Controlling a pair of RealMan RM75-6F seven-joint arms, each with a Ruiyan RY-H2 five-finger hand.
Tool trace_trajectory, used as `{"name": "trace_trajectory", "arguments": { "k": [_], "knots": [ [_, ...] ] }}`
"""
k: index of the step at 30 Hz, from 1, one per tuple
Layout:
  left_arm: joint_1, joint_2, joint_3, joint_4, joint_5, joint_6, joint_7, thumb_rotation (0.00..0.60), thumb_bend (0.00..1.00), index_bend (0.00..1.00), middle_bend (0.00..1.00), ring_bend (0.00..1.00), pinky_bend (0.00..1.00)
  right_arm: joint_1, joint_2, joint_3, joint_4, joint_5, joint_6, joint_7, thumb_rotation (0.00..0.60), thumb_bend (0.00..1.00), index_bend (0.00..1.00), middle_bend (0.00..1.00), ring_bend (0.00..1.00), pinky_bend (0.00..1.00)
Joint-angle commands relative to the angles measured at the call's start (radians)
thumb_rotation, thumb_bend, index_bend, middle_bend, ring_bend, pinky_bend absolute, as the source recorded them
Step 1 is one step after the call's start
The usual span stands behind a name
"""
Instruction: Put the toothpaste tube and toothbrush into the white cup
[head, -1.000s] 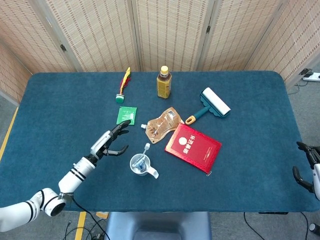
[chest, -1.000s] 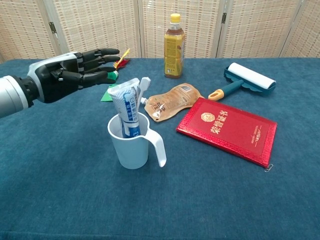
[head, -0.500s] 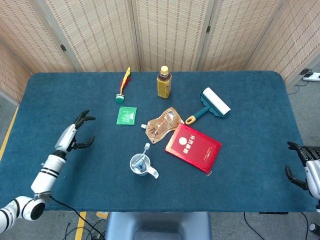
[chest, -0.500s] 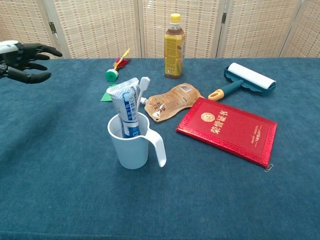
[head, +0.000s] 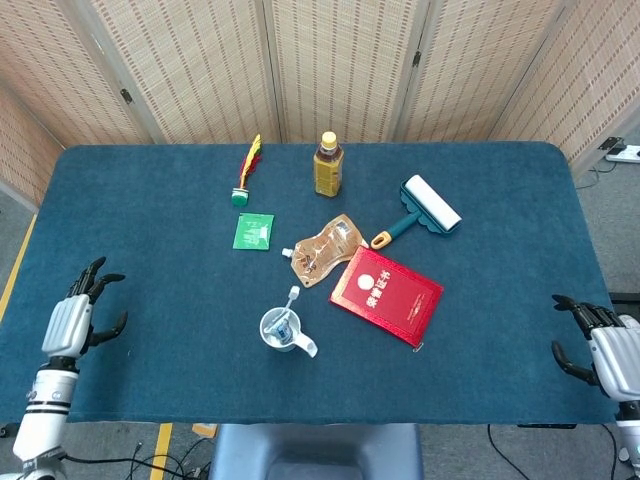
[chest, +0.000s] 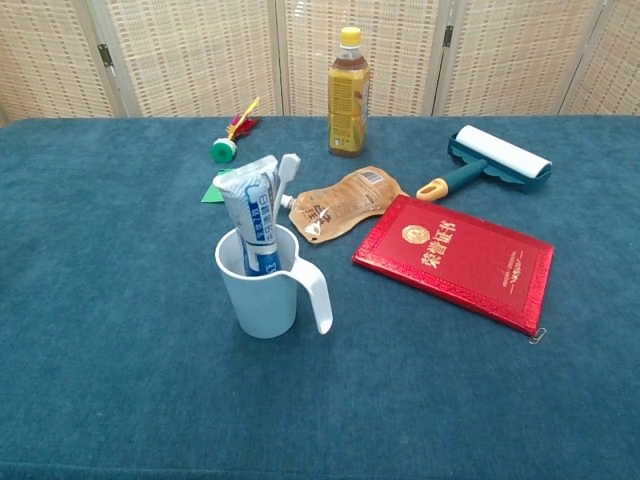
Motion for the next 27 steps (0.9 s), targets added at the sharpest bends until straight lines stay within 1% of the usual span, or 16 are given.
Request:
{"name": "trace_trajectory", "arguments": {
  "k": [1,3,9,12,14,17,19,27],
  "knots": [
    [0.067,0.011,0.046,-0.055,0.067,0.086,0.075,0.6,0.46,0.27,0.06,0.0,0.14,-0.005,-0.006,-0.009,0.006,-0.015,0.012,0.015,0.6,0.35,0.17,0.3,0.25,0.25],
    [0.09,0.012,0.06,-0.071,0.094,0.119,0.108,0.6,0.46,0.27,0.06,0.0,0.14,-0.005,-0.011,-0.013,0.012,-0.027,0.018,0.013,0.6,0.33,0.17,0.3,0.25,0.25],
    [0.161,-0.003,0.101,-0.091,0.187,0.224,0.245,0.6,0.46,0.27,0.06,0.0,0.14,-0.027,-0.045,-0.019,0.037,-0.06,0.087,0.004,0.6,0.3,0.17,0.3,0.25,0.25],
    [0.184,0.002,0.121,-0.099,0.226,0.247,0.32,0.6,0.46,0.27,0.06,0.0,0.14,-0.039,-0.055,-0.023,0.047,-0.058,0.104,-0.003,0.6,0.29,0.17,0.3,0.25,0.25],
    [0.193,0.01,0.127,-0.114,0.241,0.253,0.347,0.6,0.46,0.27,0.06,0.0,0.14,-0.043,-0.057,-0.024,0.051,-0.056,0.109,0.001,0.6,0.29,0.17,0.3,0.25,0.25],
    [0.199,0.028,0.122,-0.137,0.253,0.253,0.375,0.6,0.46,0.26,0.06,0.0,0.14,-0.047,-0.061,-0.024,0.057,-0.052,0.113,0.001,0.6,0.3,0.17,0.3,0.25,0.25],
    [0.199,0.033,0.108,-0.145,0.254,0.251,0.384,0.6,0.46,0.26,0.06,0.0,0.14,-0.046,-0.062,-0.024,0.059,-0.052,0.113,0.003,0.6,0.3,0.17,0.3,0.25,0.25],
    [0.211,0.014,0.074,-0.143,0.234,0.237,0.408,0.6,0.46,0.26,0.06,0.0,0.14,-0.041,-0.059,-0.02,0.049,-0.032,0.092,0.01,0.6,0.29,0.17,0.3,0.25,0.25]
  ]
}}
